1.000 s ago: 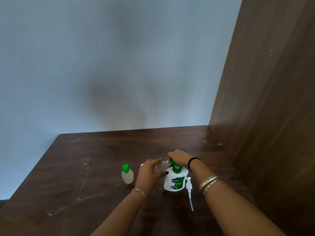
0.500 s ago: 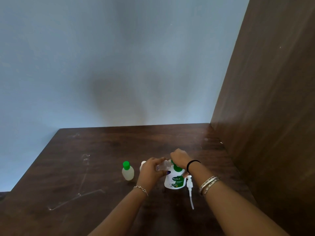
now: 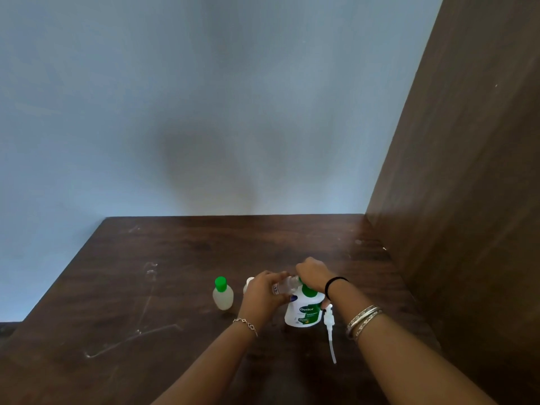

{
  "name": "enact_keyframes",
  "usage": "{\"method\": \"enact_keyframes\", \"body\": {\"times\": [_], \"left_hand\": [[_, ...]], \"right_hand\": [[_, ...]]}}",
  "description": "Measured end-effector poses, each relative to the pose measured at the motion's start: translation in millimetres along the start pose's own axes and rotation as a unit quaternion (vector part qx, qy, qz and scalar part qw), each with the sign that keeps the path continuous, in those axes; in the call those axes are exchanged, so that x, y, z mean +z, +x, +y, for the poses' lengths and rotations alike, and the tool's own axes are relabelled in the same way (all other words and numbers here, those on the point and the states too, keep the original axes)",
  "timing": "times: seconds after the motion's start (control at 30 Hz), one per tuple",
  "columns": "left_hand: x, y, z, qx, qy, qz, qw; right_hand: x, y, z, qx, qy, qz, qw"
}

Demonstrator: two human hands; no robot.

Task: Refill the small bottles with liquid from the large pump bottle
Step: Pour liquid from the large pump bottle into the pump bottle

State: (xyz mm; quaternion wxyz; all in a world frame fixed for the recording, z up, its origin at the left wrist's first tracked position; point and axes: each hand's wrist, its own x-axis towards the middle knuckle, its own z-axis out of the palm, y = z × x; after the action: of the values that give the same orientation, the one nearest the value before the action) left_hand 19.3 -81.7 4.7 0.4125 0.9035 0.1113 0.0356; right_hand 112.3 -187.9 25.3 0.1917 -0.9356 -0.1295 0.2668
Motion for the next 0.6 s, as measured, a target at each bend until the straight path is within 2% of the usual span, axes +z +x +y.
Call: {"method": "enact_keyframes", "body": {"times": [0.13,0.27,0.33,0.5,0.6], "left_hand": [[-1,-1,1,0.005,-0.008,-0.011,1.0],[-2,0,1,0.01,-0.003,-0.005,1.0],[-1,-1,0,0.009,0.005,-0.005,1.0],[-2,-1,1,0.011,0.001,-0.007,1.0],[-4,0,2,0.012,0.002,-0.009,1.0]], "right_hand": [[-8,-1,-2,0.008,0.084,-0.018,0.996],[0,2,3,-0.008,0.035,0.005,0.999],[6,6,5,0.008,0.047,0.025,0.999],[-3,4,2,-0.002,0.044,-0.015,0.999],[0,6,2,0.008,0.039,-0.001,0.999]]}}
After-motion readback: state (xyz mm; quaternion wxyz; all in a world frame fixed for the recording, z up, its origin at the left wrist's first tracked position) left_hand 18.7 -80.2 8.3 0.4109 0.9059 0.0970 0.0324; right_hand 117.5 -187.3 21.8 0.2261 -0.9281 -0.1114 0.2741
